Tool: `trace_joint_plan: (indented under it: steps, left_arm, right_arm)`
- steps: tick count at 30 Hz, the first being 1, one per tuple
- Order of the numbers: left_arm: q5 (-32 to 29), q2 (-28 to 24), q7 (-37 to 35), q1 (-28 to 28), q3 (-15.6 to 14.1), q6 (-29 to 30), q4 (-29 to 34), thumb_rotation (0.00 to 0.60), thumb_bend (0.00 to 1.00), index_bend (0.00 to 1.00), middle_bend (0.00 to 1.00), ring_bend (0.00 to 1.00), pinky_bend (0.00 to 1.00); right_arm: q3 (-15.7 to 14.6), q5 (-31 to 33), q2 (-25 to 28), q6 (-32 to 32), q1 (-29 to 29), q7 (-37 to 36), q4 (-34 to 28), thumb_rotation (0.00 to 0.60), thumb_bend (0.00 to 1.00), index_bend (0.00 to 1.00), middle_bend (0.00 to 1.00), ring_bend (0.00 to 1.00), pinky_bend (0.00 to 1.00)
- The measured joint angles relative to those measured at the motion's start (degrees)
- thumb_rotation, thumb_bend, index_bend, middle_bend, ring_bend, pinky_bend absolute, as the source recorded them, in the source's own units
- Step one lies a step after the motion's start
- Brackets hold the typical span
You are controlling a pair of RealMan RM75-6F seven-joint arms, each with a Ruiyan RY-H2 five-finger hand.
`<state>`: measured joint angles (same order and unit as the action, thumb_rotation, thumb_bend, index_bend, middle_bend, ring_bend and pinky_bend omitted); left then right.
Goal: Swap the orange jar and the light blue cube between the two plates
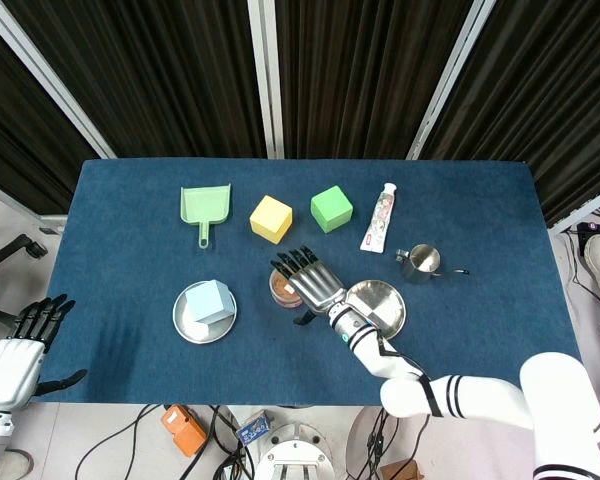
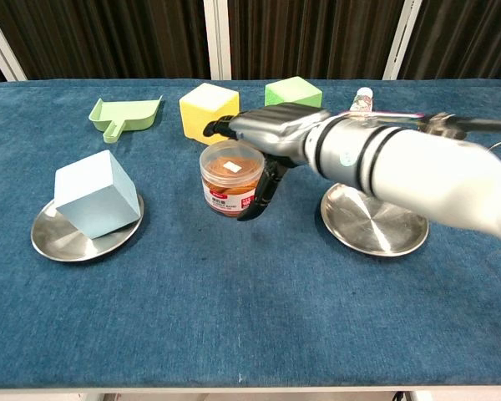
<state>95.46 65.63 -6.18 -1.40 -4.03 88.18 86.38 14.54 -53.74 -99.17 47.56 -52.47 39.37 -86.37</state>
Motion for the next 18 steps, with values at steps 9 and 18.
trace_joint_plan:
  steps: [9, 18]
  left_arm:
    - [5.29, 6.23, -8.24, -2.71, 0.49, 1.83, -3.1, 0.6, 0.1, 0.05, 0.02, 0.0, 0.09]
    - [0.69, 12.55, -4.36, -8.94, 3.63, -8.19, 1.82, 0.6, 0.11, 0.05, 0.02, 0.0, 0.09]
  right_arm:
    - [-11.51, -23.21, 17.55, 17.79, 14.25, -7.2, -11.99, 0.452, 0.14, 0.0, 0.0, 0.0, 0.0]
    - [-23.67, -36.0, 28.1, 46.85, 38.46, -26.47, -5.12, 0.448, 0.14, 0.0, 0.0, 0.0, 0.0]
